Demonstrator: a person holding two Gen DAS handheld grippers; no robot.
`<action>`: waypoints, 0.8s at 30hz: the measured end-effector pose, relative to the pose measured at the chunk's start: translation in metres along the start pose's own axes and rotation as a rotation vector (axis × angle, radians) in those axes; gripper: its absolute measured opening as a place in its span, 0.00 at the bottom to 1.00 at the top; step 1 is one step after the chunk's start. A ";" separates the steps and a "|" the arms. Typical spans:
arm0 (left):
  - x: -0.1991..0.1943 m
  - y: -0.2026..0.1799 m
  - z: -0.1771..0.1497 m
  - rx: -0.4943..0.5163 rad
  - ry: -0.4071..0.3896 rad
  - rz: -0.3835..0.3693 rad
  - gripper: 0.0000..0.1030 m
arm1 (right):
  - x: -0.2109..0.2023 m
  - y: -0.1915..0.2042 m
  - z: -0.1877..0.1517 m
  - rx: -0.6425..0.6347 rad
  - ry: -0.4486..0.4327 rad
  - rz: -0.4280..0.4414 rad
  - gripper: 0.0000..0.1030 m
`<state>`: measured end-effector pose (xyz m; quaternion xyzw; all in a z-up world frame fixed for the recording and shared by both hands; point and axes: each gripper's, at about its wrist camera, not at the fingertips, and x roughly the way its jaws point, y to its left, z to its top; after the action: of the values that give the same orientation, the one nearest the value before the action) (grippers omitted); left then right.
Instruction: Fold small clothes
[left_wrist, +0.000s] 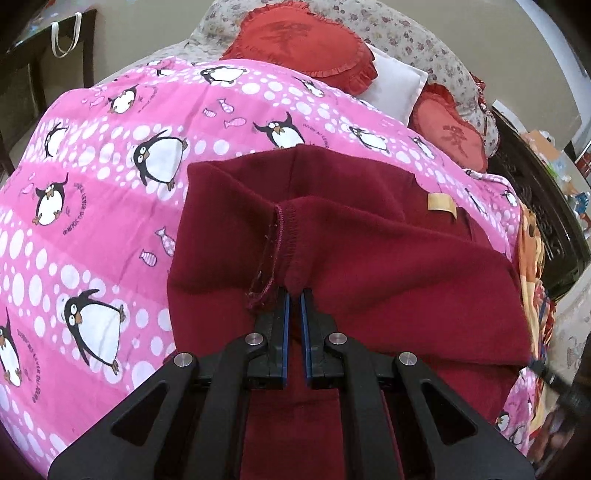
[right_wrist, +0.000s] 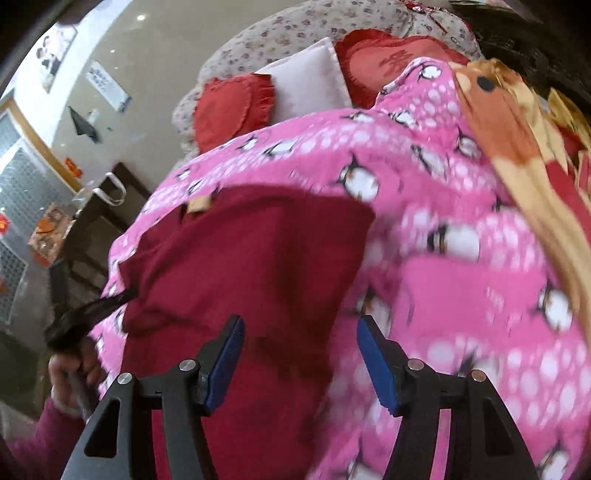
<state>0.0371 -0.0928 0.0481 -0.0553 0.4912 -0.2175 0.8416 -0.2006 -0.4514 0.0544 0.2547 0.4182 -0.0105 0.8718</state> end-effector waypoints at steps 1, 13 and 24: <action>0.000 -0.001 -0.001 0.003 0.000 0.007 0.04 | 0.007 0.000 -0.005 0.003 0.022 0.001 0.59; -0.005 -0.003 -0.015 0.038 0.036 0.044 0.16 | 0.035 -0.023 -0.029 0.131 -0.022 -0.189 0.21; -0.034 0.019 -0.026 -0.023 0.004 0.059 0.35 | -0.024 0.020 -0.002 0.104 -0.143 -0.184 0.32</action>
<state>0.0061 -0.0577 0.0563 -0.0500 0.4969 -0.1870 0.8460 -0.2129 -0.4373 0.0797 0.2585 0.3756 -0.1303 0.8804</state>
